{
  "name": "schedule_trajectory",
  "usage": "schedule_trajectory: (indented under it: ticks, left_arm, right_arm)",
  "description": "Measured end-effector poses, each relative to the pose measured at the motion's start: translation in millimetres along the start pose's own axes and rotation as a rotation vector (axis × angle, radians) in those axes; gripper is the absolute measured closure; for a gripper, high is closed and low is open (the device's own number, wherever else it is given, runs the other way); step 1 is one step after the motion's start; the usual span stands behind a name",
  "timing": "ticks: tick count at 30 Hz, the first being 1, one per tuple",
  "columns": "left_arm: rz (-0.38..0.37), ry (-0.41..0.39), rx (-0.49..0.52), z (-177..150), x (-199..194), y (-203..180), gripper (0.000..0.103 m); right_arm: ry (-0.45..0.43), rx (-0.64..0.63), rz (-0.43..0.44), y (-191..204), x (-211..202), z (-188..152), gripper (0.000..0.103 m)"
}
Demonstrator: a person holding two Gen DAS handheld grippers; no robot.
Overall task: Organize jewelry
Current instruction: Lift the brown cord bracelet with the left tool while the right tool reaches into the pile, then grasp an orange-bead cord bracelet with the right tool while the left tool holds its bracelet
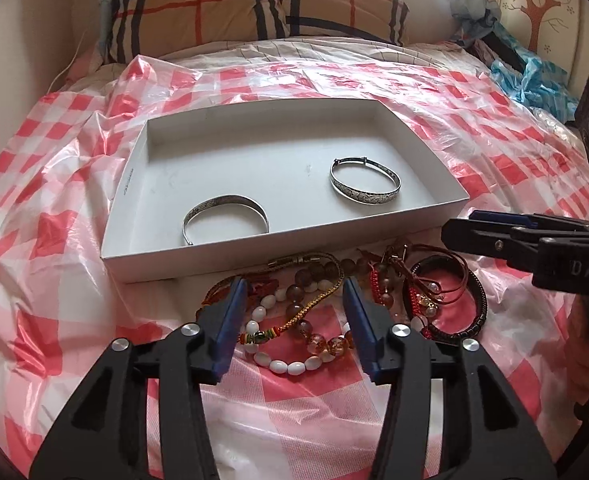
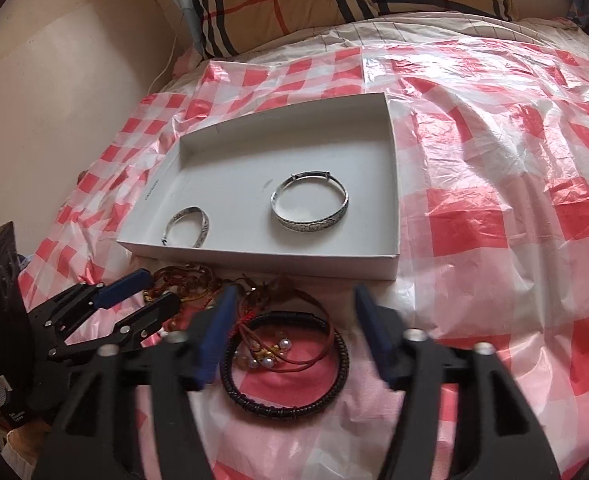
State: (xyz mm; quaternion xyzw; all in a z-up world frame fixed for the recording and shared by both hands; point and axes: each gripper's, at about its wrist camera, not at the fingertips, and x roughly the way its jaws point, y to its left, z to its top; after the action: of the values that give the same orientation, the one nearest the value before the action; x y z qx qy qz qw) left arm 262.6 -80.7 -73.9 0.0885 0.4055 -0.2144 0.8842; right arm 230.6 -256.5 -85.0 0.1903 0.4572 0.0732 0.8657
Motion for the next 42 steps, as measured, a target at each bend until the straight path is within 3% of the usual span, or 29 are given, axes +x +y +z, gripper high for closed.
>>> schedule_trajectory:
  ticks: [5, 7, 8, 9, 10, 11, 14, 17, 21, 26, 28, 29, 30, 33, 36, 38, 42]
  left_arm:
    - [0.116, 0.035, 0.100, -5, 15, -14, 0.056]
    - [0.157, 0.051, 0.134, -8, 20, -18, 0.083]
    - [0.162, 0.047, 0.142, -8, 19, -19, 0.087]
    - [0.166, 0.039, 0.144, -8, 17, -19, 0.093]
    - [0.162, 0.031, 0.136, -7, 14, -18, 0.092]
    - [0.151, 0.027, 0.116, -6, 12, -15, 0.092]
    - [0.059, 0.028, -0.027, -2, 6, 6, 0.093]
    - [-0.030, -0.006, -0.144, 2, -4, 25, 0.093]
    - [-0.064, -0.078, -0.200, 6, -19, 34, 0.093]
    - [-0.055, -0.129, -0.226, 8, -29, 36, 0.093]
    - [-0.053, -0.133, -0.234, 9, -30, 38, 0.093]
    - [-0.052, -0.133, -0.238, 9, -31, 39, 0.093]
    - [-0.055, -0.132, -0.243, 9, -31, 40, 0.092]
    - [-0.082, -0.120, -0.257, 8, -30, 43, 0.092]
    - [-0.070, -0.091, -0.255, 7, -25, 43, 0.092]
    - [-0.064, -0.054, -0.252, 6, -18, 44, 0.092]
    - [-0.050, -0.007, -0.248, 2, -10, 45, 0.092]
  right_arm:
    - [0.046, 0.036, -0.051, -14, 18, -3, 0.037]
    - [0.067, 0.044, -0.049, -18, 26, -5, 0.037]
    - [0.069, 0.040, -0.047, -17, 28, -6, 0.045]
    - [0.072, 0.030, -0.034, -16, 30, -7, 0.059]
    - [0.074, 0.020, -0.008, -14, 30, -7, 0.068]
    - [0.075, 0.009, 0.012, -11, 30, -7, 0.086]
    - [0.068, -0.011, 0.024, -6, 27, -7, 0.098]
    - [0.038, 0.031, 0.100, -7, 17, -4, 0.099]
    - [-0.034, 0.058, 0.181, -6, -3, 3, 0.099]
    - [-0.031, 0.066, 0.158, -7, -7, 7, 0.099]
    - [0.011, 0.061, 0.120, -7, 0, 5, 0.086]
    - [0.023, 0.059, 0.108, -5, 3, 4, 0.054]
    - [0.017, 0.050, 0.095, -3, 4, 2, 0.040]
    - [0.021, -0.034, 0.069, 11, 9, -2, 0.039]
    - [0.072, -0.054, 0.011, 10, 26, -9, 0.039]
    - [0.096, -0.054, 0.016, 8, 34, -11, 0.041]
    - [0.083, -0.081, 0.032, 8, 30, -11, 0.081]
